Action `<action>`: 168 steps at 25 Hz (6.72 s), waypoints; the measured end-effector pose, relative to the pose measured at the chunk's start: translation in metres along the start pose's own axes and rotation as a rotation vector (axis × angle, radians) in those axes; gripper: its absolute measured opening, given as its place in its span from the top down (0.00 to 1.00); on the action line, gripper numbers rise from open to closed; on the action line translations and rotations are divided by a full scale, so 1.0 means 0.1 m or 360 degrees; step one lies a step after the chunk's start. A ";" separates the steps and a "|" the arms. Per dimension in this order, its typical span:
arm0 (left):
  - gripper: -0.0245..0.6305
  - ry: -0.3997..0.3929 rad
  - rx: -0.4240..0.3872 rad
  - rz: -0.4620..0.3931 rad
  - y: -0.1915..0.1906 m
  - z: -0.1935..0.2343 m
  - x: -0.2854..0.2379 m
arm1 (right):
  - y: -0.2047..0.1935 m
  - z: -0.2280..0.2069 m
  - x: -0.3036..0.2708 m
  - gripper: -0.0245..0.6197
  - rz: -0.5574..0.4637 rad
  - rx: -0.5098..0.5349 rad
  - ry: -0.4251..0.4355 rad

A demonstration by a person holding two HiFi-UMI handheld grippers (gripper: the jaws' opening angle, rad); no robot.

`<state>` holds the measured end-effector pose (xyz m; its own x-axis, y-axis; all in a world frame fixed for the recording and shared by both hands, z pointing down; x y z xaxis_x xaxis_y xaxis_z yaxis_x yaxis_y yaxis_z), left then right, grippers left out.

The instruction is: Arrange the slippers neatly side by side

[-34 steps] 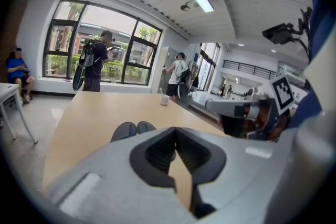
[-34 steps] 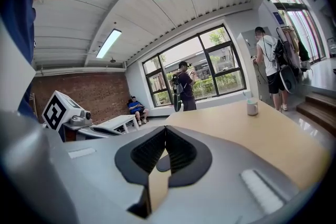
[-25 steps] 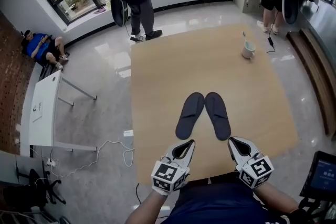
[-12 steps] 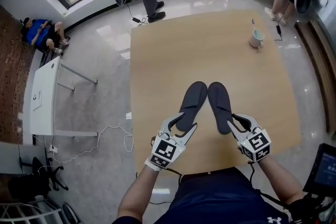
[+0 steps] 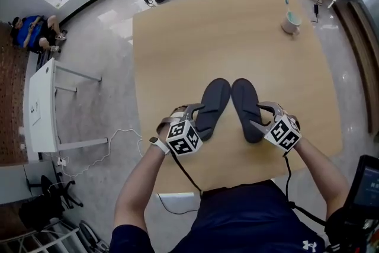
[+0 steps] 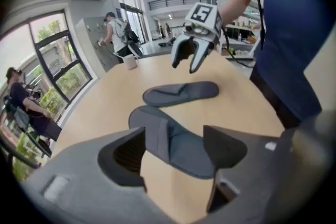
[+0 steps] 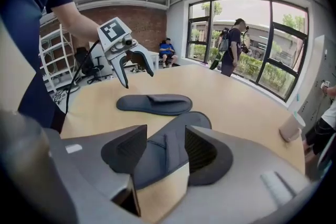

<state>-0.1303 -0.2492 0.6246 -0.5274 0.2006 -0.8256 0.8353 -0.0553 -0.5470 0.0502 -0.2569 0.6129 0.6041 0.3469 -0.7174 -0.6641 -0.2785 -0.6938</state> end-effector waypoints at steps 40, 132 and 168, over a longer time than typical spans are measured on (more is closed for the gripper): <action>0.41 -0.0252 0.0260 0.0312 -0.21 -0.41 -0.72 | -0.48 0.38 -0.56 0.47 0.0327 0.0406 0.0419; 0.89 0.0680 0.1056 -0.0589 0.86 -0.66 0.74 | 0.53 0.83 0.55 0.94 -0.0580 -0.0590 0.0050; 0.96 0.0711 0.0953 -0.1001 1.64 -0.68 1.41 | 1.44 0.64 1.51 0.95 -0.1095 -0.0490 -0.0274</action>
<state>-0.0575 -0.1631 0.4279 -0.6395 0.7088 -0.2977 0.1390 -0.2743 -0.9515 0.0173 -0.1873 0.4083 0.7427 0.6595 -0.1164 0.0034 -0.1775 -0.9841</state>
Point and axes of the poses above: the fingertips, and each gripper's own axes: x backward along the fingers, z to its left, y out of its top, the point moved 3 cm from there along x, backward along the fingers
